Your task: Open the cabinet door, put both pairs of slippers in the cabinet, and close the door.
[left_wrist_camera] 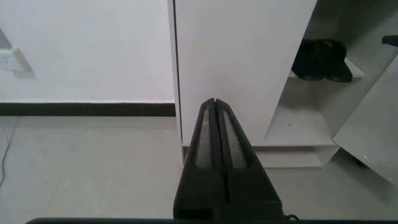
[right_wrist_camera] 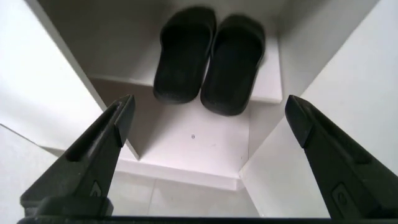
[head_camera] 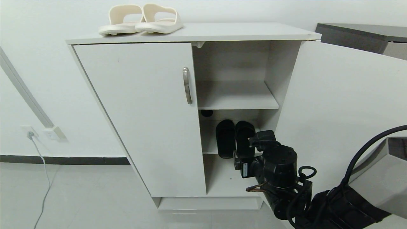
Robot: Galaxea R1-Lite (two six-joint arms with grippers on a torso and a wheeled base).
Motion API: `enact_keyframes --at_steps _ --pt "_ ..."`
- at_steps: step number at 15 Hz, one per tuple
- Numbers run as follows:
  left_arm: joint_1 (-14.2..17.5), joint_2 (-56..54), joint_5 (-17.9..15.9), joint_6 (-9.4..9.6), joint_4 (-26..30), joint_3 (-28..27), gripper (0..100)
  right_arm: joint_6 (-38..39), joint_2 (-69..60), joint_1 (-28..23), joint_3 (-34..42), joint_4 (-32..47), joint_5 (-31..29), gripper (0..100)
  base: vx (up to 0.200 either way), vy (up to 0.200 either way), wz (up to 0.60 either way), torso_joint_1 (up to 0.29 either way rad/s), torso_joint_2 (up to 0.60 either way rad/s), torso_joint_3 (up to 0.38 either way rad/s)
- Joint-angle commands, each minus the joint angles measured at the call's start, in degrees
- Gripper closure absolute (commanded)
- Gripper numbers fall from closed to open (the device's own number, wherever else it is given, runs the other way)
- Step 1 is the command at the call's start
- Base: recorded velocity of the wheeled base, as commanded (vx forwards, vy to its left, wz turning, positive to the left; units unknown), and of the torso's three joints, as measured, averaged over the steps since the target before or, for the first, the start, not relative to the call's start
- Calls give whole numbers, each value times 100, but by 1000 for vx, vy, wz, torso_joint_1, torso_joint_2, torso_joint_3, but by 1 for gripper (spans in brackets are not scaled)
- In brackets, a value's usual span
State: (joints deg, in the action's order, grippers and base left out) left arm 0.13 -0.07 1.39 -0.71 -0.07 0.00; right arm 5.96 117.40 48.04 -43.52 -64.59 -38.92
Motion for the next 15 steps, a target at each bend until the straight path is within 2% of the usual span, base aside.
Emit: enact_keyframes --at_steps 1,6,15 --pt "4 7 2 0 -1 0 100 -7 29 12 1 -10 -1 0 0 0 0 2 2 203" --pt "4 7 -7 0 -1 -9 100 -122 73 30 10 -212 -1 0 0 0 0 0 0 163" --pt "4 7 -7 -8 -1 0 100 -130 196 21 72 -300 -10 0 0 0 0 0 0 0"
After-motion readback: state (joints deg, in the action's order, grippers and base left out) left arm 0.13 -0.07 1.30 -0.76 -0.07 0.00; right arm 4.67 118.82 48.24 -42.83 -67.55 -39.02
